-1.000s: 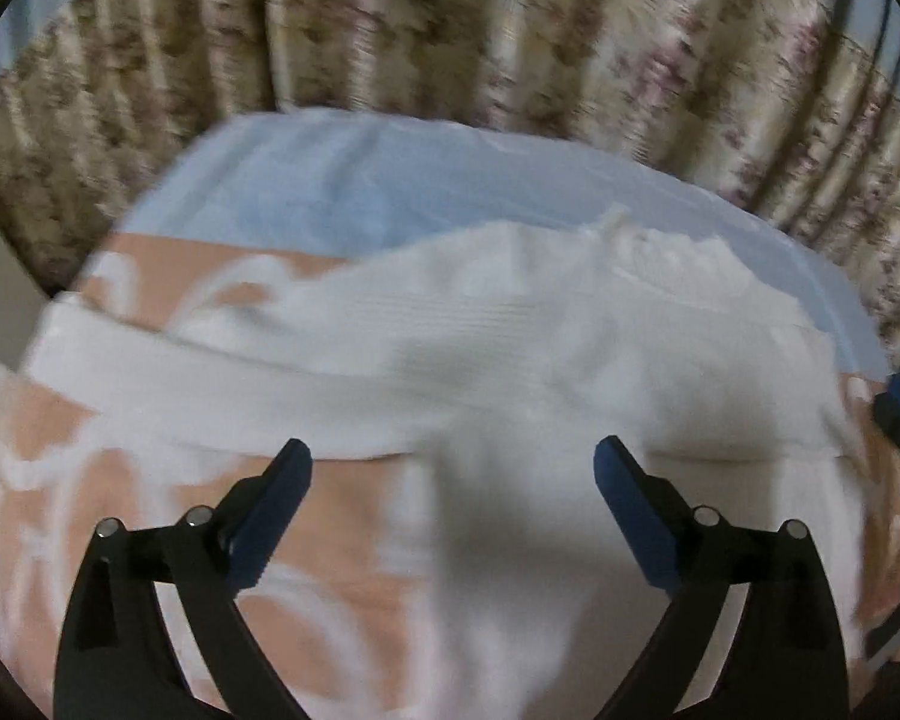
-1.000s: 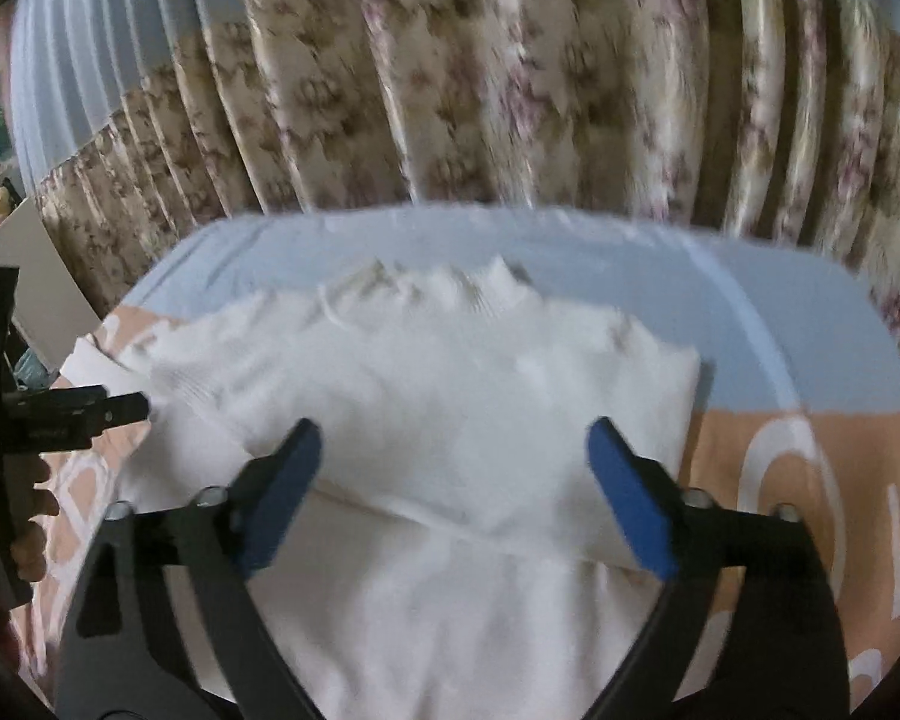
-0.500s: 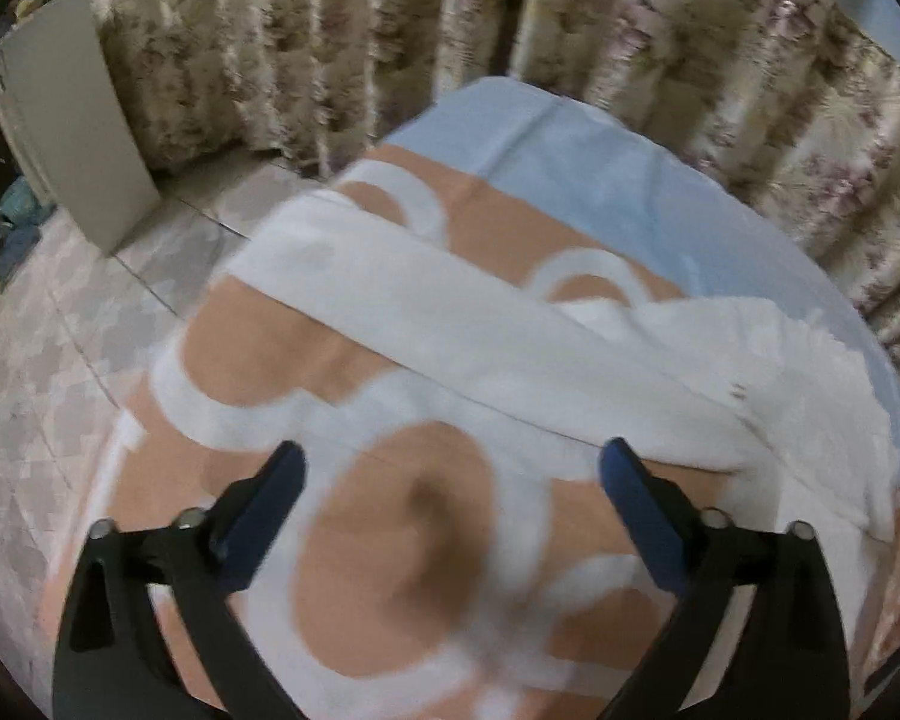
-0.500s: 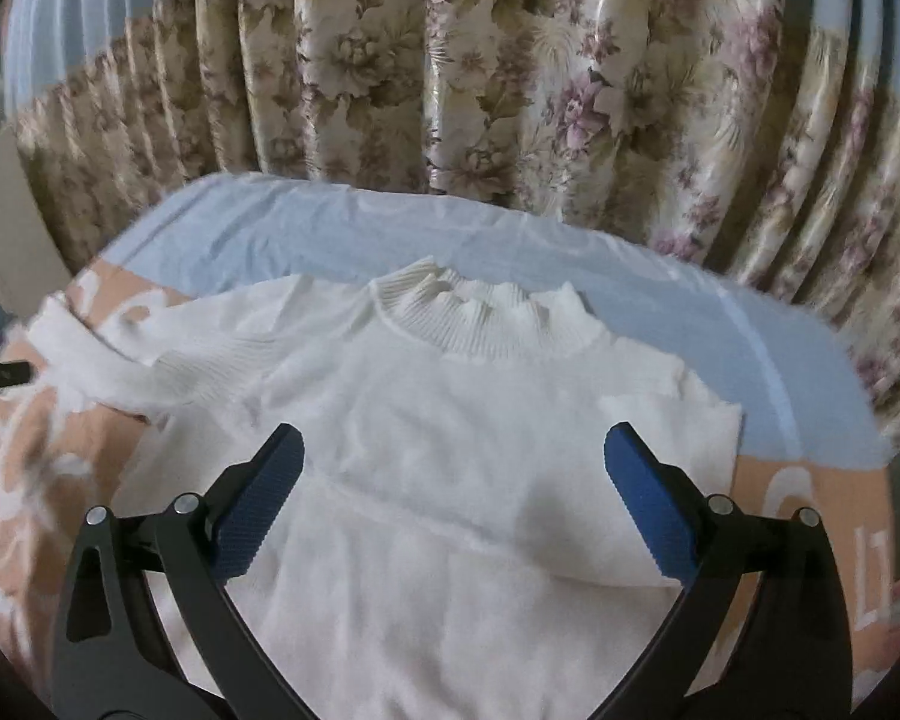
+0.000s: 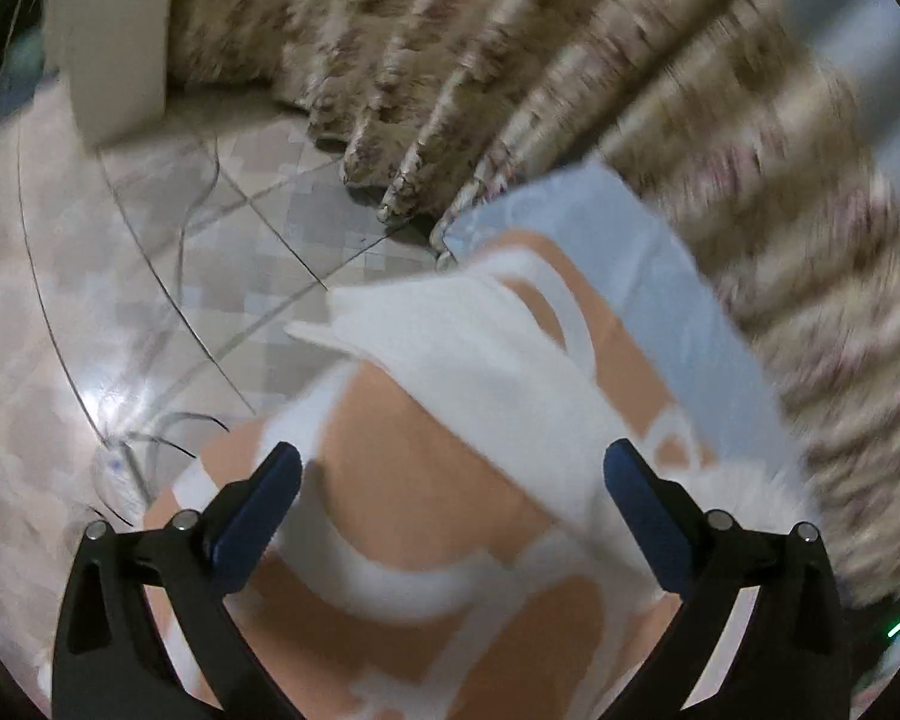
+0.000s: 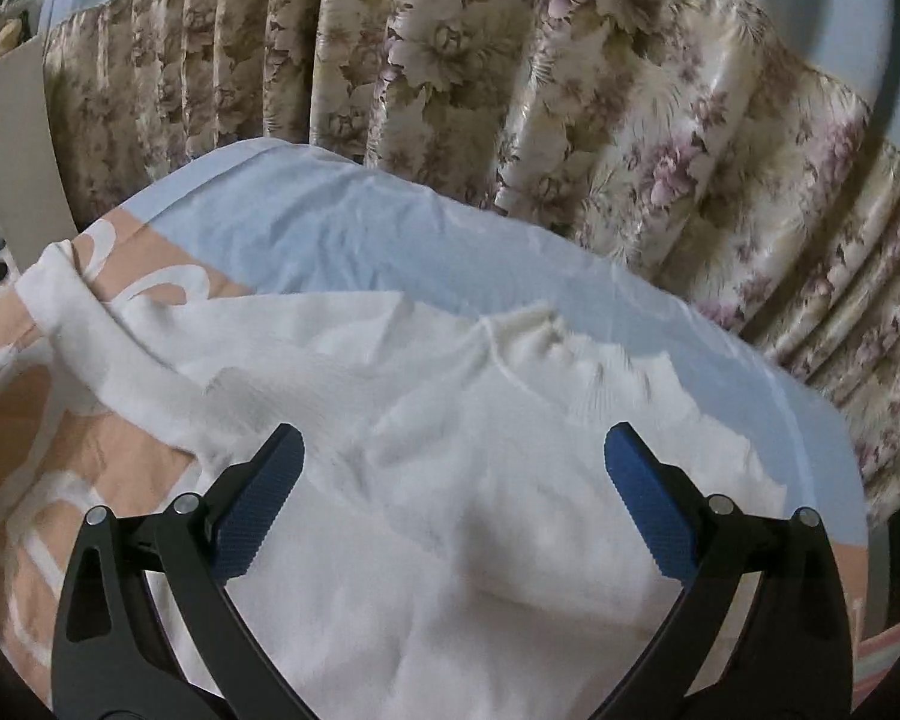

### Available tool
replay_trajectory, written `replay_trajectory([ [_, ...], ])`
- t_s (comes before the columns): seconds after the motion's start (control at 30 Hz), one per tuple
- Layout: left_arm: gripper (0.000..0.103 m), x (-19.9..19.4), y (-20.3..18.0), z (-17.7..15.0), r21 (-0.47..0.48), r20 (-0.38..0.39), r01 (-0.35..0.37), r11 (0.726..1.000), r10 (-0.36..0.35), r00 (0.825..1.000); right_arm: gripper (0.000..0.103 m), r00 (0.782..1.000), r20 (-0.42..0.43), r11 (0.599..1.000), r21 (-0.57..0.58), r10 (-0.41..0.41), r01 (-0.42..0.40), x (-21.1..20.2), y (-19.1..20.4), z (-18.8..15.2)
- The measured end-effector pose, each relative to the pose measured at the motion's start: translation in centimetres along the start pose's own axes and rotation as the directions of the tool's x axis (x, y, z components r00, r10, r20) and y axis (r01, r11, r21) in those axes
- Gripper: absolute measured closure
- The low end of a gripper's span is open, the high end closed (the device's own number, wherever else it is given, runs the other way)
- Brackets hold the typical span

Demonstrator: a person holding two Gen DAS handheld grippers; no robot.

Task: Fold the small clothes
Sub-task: 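Grasp the other sleeve cuff with the left gripper, then fold the held sleeve across the sweater body with the left gripper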

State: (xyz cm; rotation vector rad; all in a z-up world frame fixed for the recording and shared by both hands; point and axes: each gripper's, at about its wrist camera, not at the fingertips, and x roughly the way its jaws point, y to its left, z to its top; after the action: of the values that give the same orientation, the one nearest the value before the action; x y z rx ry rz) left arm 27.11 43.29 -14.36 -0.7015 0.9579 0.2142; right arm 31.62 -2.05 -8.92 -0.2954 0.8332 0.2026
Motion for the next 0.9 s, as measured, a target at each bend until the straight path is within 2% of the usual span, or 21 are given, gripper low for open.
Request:
replay_trajectory([
  [0.07, 0.002, 0.2, 2.4, 1.7, -0.107, -0.007, 0.040, 0.993, -0.041, 0.999, 0.003, 1.000, 0.001, 1.000, 0.010, 0.001, -0.001, 0.3, 0.0, 0.4],
  [0.17, 0.003, 1.4, 5.2, 3.4, -0.237, -0.026, 0.093, 0.967, -0.101, 0.995, 0.003, 1.000, 0.000, 1.000, 0.009, -0.013, 0.013, 0.6, -0.1, 0.4],
  [0.3, 0.004, 3.6, 6.3, 4.1, -0.314, -0.070, 0.118, 0.942, -0.146, 0.987, 0.006, 0.999, -0.015, 0.999, 0.011, -0.036, 0.036, 1.2, -0.4, 0.3],
  [0.4, 0.025, 4.8, 6.0, 4.4, -0.323, -0.086, 0.116, 0.939, -0.151, 0.985, 0.009, 0.999, -0.038, 0.999, 0.035, -0.015, 0.016, 2.0, -1.1, 0.3],
  [0.43, 0.038, 5.2, 5.9, 4.5, -0.327, -0.093, 0.118, 0.938, -0.156, 0.983, 0.009, 0.999, -0.040, 0.999, 0.039, -0.012, 0.014, 2.1, -1.3, 0.2],
  [0.47, 0.047, 5.8, 5.9, 4.7, -0.331, -0.103, 0.122, 0.936, -0.164, 0.981, 0.010, 0.999, -0.043, 0.999, 0.041, -0.013, 0.015, 2.3, -1.4, 0.1],
  [0.53, 0.057, 6.3, 5.8, 4.9, -0.339, -0.094, 0.139, 0.931, -0.181, 0.979, 0.010, 0.999, -0.043, 0.999, 0.043, -0.012, 0.013, 2.4, -1.6, 0.0],
  [0.6, 0.068, 6.2, 5.3, 5.2, -0.318, -0.078, 0.138, 0.938, -0.171, 0.982, 0.010, 0.999, -0.044, 0.999, 0.052, -0.005, 0.007, 2.5, -2.0, -0.2],
  [0.7, 0.082, 5.1, 3.4, 5.5, -0.219, -0.039, 0.072, 0.973, -0.083, 0.996, 0.012, 0.999, -0.050, 0.997, 0.073, 0.011, -0.007, 2.9, -2.7, -0.5],
  [0.73, 0.094, 4.7, 2.8, 5.5, -0.190, -0.024, 0.058, 0.980, -0.064, 0.998, 0.014, 0.998, -0.052, 0.997, 0.078, 0.018, -0.014, 3.1, -2.9, -0.6],
  [0.83, 0.095, 2.7, -0.2, 5.0, -0.064, 0.049, 0.006, 0.998, -0.003, 0.999, 0.021, 0.997, -0.062, 0.994, 0.104, 0.041, -0.035, 3.5, -3.7, -1.0],
  [0.9, 0.096, 1.7, -2.3, 4.3, 0.011, 0.085, -0.030, 0.999, 0.029, 0.996, 0.026, 0.995, -0.073, 0.989, 0.136, 0.069, -0.059, 4.0, -4.5, -1.5],
])
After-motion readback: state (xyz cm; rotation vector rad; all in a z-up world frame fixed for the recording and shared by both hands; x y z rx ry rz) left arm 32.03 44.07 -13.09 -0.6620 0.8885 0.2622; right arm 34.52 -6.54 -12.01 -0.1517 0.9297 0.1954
